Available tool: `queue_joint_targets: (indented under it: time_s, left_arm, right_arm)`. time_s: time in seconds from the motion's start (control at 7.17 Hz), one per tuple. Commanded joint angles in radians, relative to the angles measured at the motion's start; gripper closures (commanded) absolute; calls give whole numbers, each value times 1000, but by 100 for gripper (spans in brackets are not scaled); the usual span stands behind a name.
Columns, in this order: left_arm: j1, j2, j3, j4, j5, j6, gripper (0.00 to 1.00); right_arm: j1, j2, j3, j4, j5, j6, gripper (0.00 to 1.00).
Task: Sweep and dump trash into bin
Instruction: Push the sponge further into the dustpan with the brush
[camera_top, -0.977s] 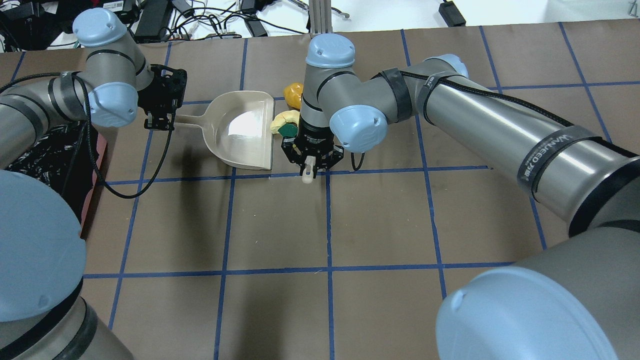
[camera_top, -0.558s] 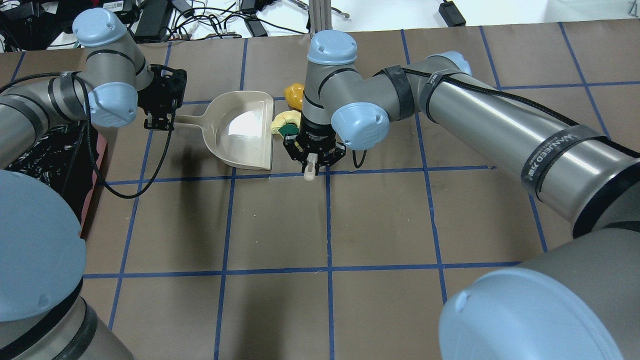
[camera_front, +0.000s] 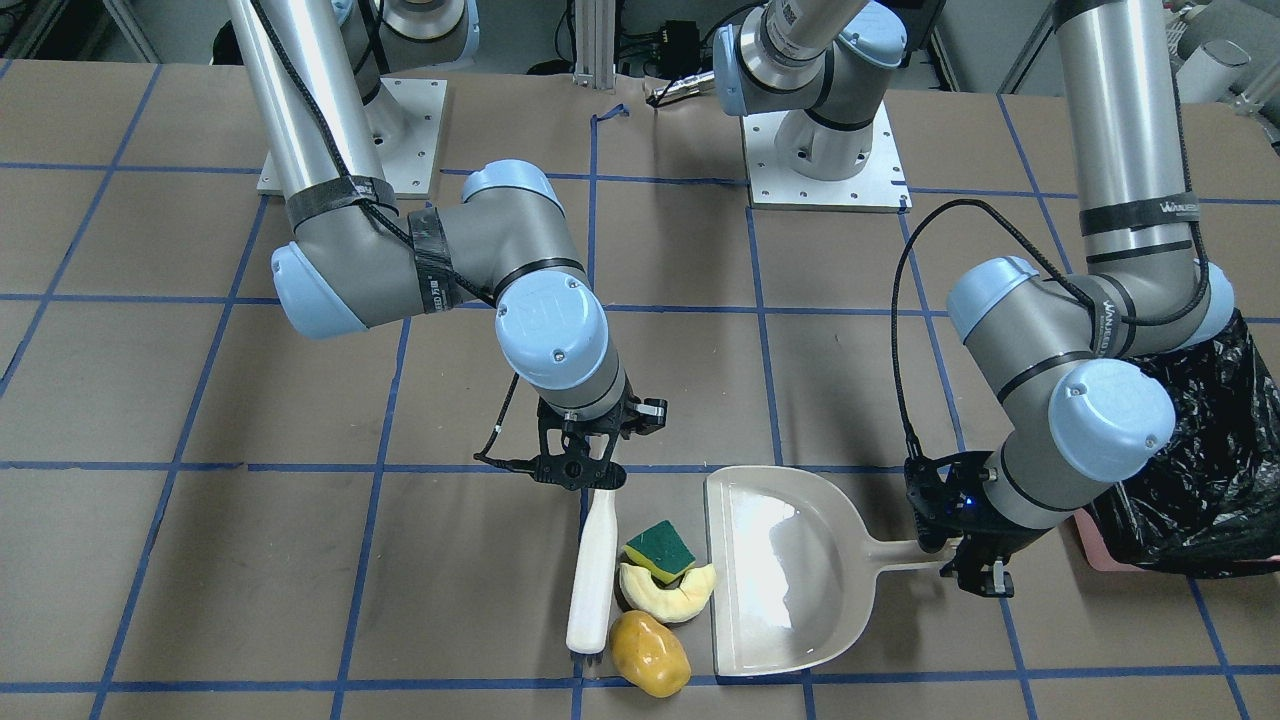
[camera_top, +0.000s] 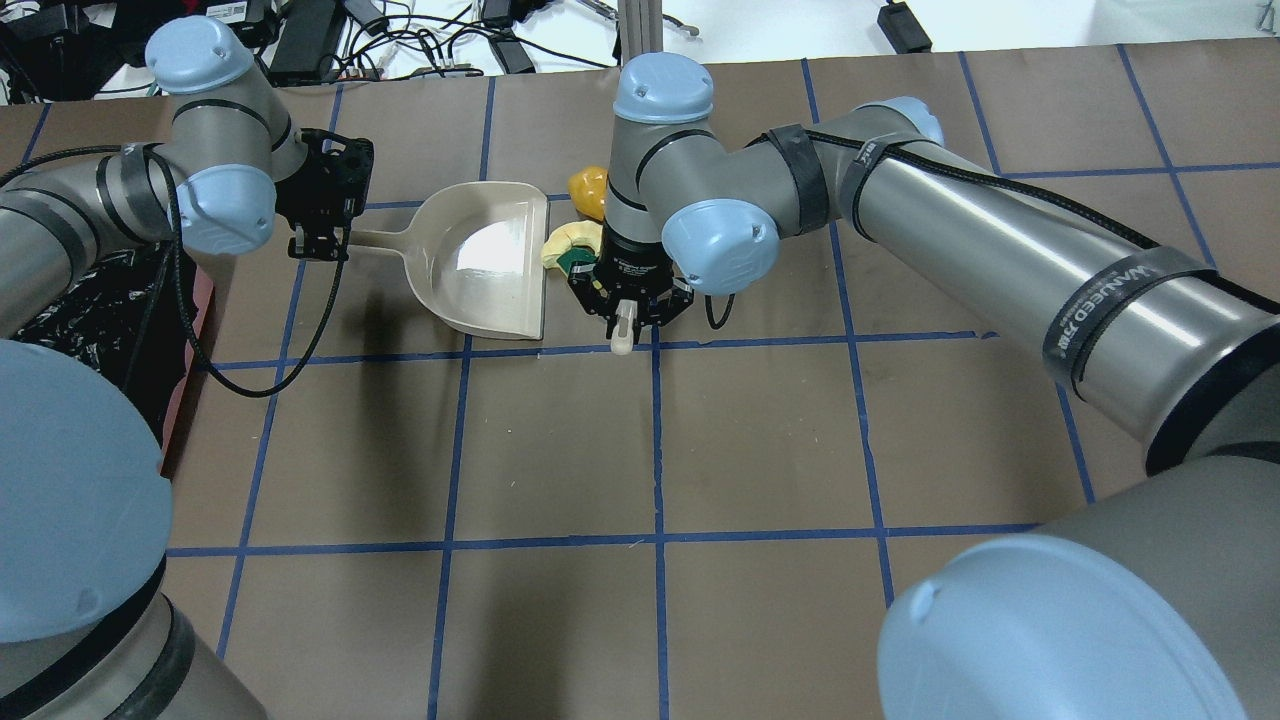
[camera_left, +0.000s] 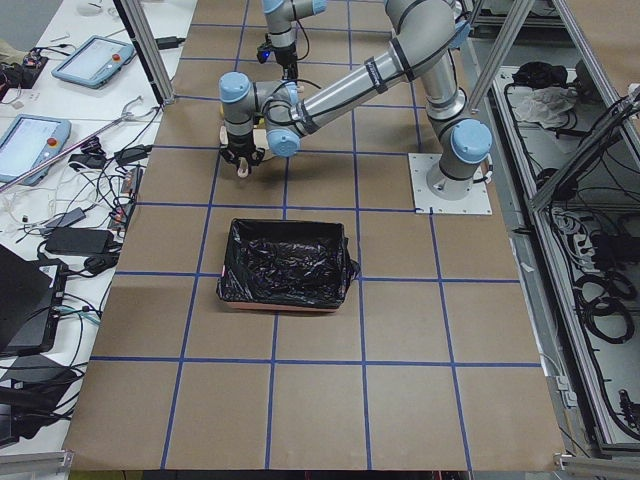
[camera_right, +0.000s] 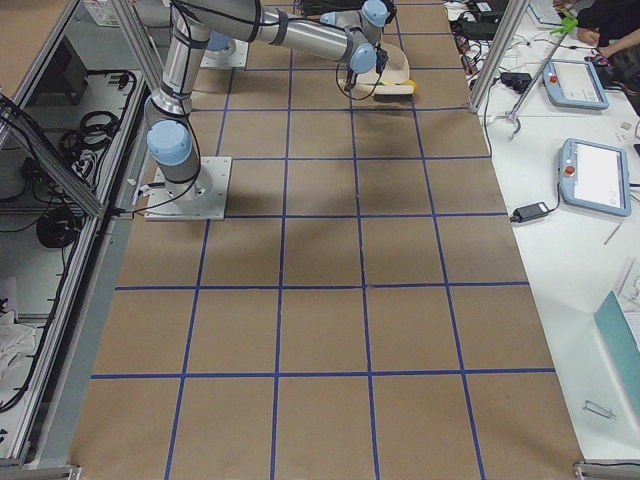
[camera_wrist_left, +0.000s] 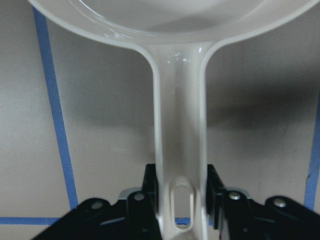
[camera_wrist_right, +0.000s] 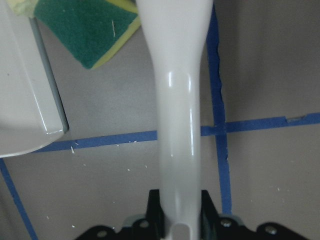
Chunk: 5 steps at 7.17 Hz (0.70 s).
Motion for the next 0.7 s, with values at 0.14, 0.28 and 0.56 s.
queue_joint_targets:
  time_s: [0.14, 0.28, 0.56]
  left_arm:
    - [-12, 1, 1, 1, 10, 0, 71]
    - [-12, 1, 1, 1, 10, -1, 71]
    - [-12, 0, 2, 1, 10, -1, 71]
  right_arm:
    - [-2, -15, 0, 4, -19, -1, 100]
    - [-2, -14, 0, 0, -7, 6, 100]
    - [-3, 17, -3, -31, -4, 1, 100]
